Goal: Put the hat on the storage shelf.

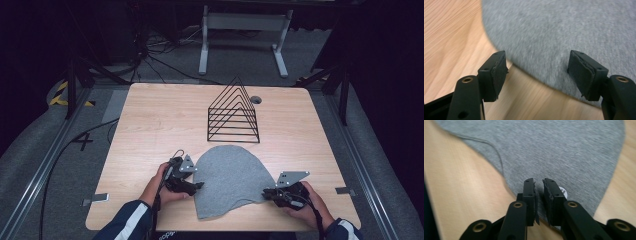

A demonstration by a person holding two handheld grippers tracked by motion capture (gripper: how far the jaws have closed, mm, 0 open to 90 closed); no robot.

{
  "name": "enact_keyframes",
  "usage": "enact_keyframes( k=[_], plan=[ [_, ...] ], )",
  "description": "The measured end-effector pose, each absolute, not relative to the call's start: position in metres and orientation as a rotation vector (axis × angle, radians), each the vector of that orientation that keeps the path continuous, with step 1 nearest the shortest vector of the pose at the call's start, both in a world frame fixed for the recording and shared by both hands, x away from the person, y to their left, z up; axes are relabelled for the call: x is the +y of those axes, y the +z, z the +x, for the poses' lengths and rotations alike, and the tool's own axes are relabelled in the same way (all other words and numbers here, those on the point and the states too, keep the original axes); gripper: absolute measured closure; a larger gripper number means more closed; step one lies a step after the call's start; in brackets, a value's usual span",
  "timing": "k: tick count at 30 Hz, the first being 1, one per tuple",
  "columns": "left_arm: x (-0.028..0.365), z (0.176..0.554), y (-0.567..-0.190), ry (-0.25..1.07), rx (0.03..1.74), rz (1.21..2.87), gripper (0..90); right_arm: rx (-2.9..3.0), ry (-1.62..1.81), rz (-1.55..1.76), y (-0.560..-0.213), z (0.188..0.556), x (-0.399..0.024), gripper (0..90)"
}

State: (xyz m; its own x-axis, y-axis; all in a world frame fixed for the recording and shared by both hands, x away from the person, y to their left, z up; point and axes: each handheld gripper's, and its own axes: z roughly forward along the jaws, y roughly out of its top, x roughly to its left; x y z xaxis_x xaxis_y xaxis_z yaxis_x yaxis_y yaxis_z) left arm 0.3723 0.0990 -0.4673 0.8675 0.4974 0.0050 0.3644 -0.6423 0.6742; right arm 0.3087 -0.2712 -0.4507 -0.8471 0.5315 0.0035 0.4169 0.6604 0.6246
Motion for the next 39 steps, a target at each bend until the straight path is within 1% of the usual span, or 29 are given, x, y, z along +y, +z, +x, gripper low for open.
enact_keyframes(
  k=[4,6,9,10,12,15,17,18,21,22,25,29,32,35,38,39],
  plan=[
    [0.106,0.378,-0.466,0.296,0.681,2.298,33.0,2.737,0.902,0.693,-0.447,0.304,-0.260,67.9],
    [0.107,0.381,-0.463,0.286,0.707,2.282,31.7,2.694,0.921,0.687,-0.439,0.310,-0.259,64.4],
    [0.107,0.386,-0.460,0.289,0.729,2.249,31.1,2.604,0.978,0.742,-0.427,0.329,-0.264,59.3],
    [0.106,0.388,-0.460,0.310,0.746,2.233,30.6,2.544,0.984,0.792,-0.423,0.344,-0.268,56.6],
    [0.104,0.389,-0.461,0.318,0.747,2.245,30.5,2.531,0.974,0.809,-0.424,0.350,-0.268,55.3],
    [0.099,0.393,-0.466,0.295,0.756,2.260,28.9,2.502,0.913,0.864,-0.432,0.382,-0.266,48.7],
    [0.097,0.395,-0.467,0.296,0.758,2.281,28.6,2.497,0.909,0.870,-0.437,0.392,-0.263,48.0],
    [0.094,0.395,-0.468,0.273,0.763,2.283,28.6,2.493,0.897,0.870,-0.440,0.396,-0.260,50.4],
    [0.092,0.394,-0.468,0.291,0.756,2.293,28.1,2.527,0.853,0.894,-0.449,0.401,-0.257,52.2],
    [0.092,0.394,-0.468,0.296,0.758,2.295,27.5,2.530,0.877,0.902,-0.451,0.399,-0.258,54.3],
    [0.094,0.395,-0.468,0.299,0.757,2.301,26.5,2.538,0.864,0.911,-0.451,0.390,-0.259,54.2],
    [0.094,0.393,-0.467,0.301,0.764,2.302,26.9,2.548,0.826,0.840,-0.450,0.360,-0.254,54.3],
    [0.094,0.394,-0.468,0.283,0.756,2.303,27.4,2.577,0.803,0.835,-0.448,0.347,-0.250,54.2],
    [0.093,0.396,-0.467,0.261,0.754,2.312,27.5,2.585,0.789,0.833,-0.448,0.345,-0.249,49.0],
    [0.085,0.398,-0.467,0.243,0.728,2.310,27.5,2.542,0.813,0.884,-0.448,0.357,-0.250,43.1],
    [0.085,0.398,-0.467,0.243,0.728,2.310,27.5,2.542,0.813,0.884,-0.448,0.357,-0.250,43.1]
  ],
)
